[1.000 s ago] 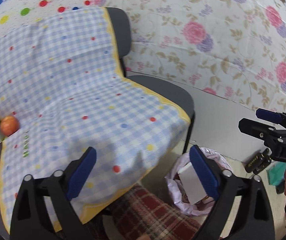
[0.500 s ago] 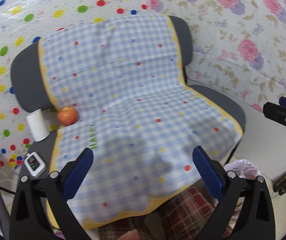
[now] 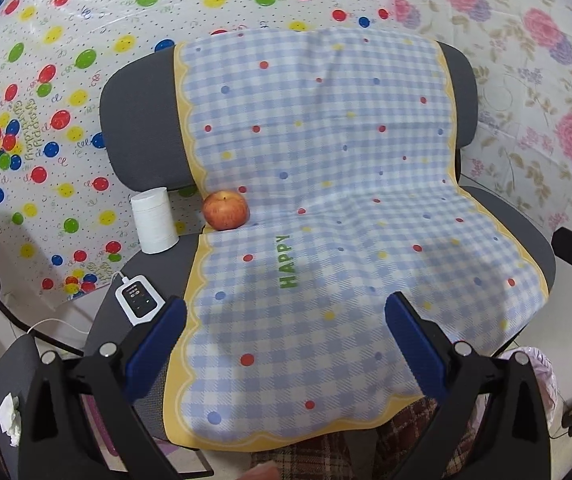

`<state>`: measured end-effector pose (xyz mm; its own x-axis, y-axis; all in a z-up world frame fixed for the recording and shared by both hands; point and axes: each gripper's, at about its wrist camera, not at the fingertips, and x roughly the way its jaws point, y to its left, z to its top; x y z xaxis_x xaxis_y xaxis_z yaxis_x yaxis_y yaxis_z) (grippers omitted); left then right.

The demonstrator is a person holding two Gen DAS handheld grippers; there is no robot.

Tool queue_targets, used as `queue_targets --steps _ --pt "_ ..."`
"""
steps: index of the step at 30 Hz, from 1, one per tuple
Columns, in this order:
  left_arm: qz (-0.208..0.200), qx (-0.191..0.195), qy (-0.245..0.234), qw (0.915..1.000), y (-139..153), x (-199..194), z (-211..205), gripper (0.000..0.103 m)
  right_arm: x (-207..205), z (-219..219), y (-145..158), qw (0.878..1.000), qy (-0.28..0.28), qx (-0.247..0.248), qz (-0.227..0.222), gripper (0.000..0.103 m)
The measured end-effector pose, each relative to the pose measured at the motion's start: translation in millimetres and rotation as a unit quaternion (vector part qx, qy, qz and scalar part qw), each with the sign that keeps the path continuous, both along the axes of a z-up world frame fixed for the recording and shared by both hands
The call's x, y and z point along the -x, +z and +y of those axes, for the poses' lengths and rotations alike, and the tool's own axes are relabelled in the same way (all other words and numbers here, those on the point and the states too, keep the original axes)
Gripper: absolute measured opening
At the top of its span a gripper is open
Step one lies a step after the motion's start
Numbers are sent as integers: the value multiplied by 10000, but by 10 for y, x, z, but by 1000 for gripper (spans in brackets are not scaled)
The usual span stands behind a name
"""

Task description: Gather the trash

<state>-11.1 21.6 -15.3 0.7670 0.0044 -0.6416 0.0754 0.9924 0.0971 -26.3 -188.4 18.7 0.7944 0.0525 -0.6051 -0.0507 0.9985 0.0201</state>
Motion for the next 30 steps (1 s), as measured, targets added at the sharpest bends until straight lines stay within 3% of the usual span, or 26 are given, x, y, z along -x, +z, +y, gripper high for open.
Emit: queue_targets --steps 16,30 --pt "173 113 55 9998 -125 -121 46 97 -128 -22 -208 9994 -35 -116 312 93" --pt "153 111 38 9998 -107 -107 14 97 -104 -89 -222 9994 -69 -130 316 93"
